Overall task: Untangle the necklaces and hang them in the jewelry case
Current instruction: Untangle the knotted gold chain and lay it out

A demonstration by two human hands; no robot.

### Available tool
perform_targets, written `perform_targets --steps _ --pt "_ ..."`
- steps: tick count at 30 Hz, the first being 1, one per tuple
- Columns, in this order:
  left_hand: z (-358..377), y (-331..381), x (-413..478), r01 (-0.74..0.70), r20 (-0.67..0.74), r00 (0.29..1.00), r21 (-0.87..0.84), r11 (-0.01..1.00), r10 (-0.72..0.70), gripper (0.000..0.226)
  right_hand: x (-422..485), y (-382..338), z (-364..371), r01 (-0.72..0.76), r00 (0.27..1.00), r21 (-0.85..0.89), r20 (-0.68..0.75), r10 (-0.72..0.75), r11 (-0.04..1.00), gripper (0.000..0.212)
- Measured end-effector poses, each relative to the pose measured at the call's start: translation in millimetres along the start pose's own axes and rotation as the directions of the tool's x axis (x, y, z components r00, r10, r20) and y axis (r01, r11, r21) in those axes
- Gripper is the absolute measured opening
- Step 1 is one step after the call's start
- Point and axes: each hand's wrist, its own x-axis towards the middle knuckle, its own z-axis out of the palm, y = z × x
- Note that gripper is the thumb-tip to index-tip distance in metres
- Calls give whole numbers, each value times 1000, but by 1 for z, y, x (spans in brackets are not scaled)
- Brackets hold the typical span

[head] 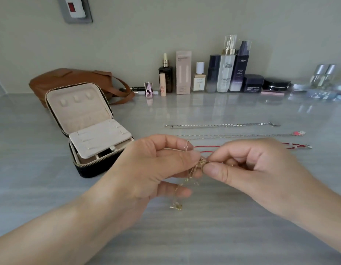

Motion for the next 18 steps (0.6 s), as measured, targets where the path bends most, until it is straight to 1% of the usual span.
perform_targets --steps 2,5,10,12,14,16,18 --pt "-2 1 -1 -5 -9 1000 -3 1000 5 35 -1 1 0 33 999 0 -25 -33 999 9" --pt "-2 3 -3 -13 -1 1000 -5 1000 13 35 -1 2 0 82 995 -14 -46 -83 996 7" --pt "-2 3 -3 10 4 1000 -11 1000 -10 30 -4 5 0 167 984 -77 -53 -171 983 24" --pt "-2 3 -4 21 -1 1000 -16 1000 -21 29 -6 4 -1 195 977 -125 -61 -204 973 25" --pt "-2 3 -5 27 -5 1000 -19 999 -27 29 -8 0 -1 215 969 -210 -79 -236 954 23" --pt "-1 3 -5 31 -6 999 -28 999 -32 31 -10 -4 0 216 961 -310 -100 -258 926 20" --pt "-1 3 -6 40 -8 999 -35 999 -40 31 -11 -5 2 198 959 -344 -126 -254 918 15"
